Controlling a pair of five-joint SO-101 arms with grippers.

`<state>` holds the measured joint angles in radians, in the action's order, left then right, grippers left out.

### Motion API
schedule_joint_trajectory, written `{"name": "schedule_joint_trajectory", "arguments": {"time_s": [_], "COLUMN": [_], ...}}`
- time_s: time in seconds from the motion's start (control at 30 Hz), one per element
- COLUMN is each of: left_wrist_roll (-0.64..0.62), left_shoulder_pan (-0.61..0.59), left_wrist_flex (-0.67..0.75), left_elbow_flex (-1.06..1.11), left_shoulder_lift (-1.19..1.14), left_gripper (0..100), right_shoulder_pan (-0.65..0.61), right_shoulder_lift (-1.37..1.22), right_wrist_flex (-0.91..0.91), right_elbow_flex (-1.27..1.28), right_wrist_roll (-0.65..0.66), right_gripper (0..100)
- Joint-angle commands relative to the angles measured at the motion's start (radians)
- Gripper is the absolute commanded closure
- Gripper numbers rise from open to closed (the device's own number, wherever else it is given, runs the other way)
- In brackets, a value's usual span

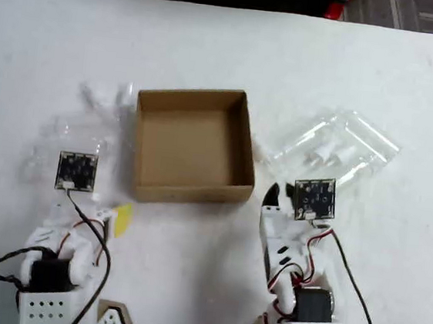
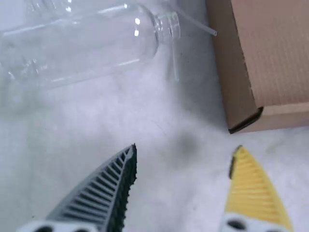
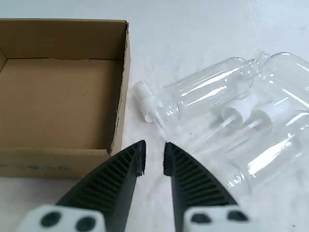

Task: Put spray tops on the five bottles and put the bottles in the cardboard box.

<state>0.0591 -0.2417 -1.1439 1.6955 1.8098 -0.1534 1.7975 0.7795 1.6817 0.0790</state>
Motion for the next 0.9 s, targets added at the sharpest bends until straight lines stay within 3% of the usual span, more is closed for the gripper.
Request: {"name": "schedule_joint_trajectory", "arguments": {"time_s": [0.0, 0.1, 0.37, 0.5, 0.7, 0.87], "left_wrist_roll": [0.014, 0.020, 0.014, 0.040, 0.310, 0.525], "left_shoulder_pan": [-0.016, -0.021, -0.022, -0.022, -0.019, -0.028], "left_wrist_flex": [0.107, 0.181, 0.130, 0.071, 0.068, 0.060], "left_elbow_flex": [-0.003, -0.009, -0.250, -0.399, -0.485, -0.520], "left_shoulder_lift": [0.010, 0.010, 0.010, 0.010, 0.010, 0.010], "left_gripper": [89, 98, 76, 74, 74, 74], "right_shoulder_pan": [-0.008, -0.008, -0.008, -0.008, -0.018, -0.010], "right_shoulder_lift": [0.004, 0.002, 0.001, 0.001, 0.004, 0.002], "right_wrist_flex": [0.001, 0.007, 0.008, 0.027, -0.012, -0.022], "right_elbow_flex": [0.009, 0.009, 0.009, 0.009, 0.009, 0.009], "right_wrist_roll": [-0.002, -0.006, -0.003, -0.003, 0.000, -0.002], "right_gripper": [76.2, 69.0, 68.0, 73.1, 99.0, 84.9]}}
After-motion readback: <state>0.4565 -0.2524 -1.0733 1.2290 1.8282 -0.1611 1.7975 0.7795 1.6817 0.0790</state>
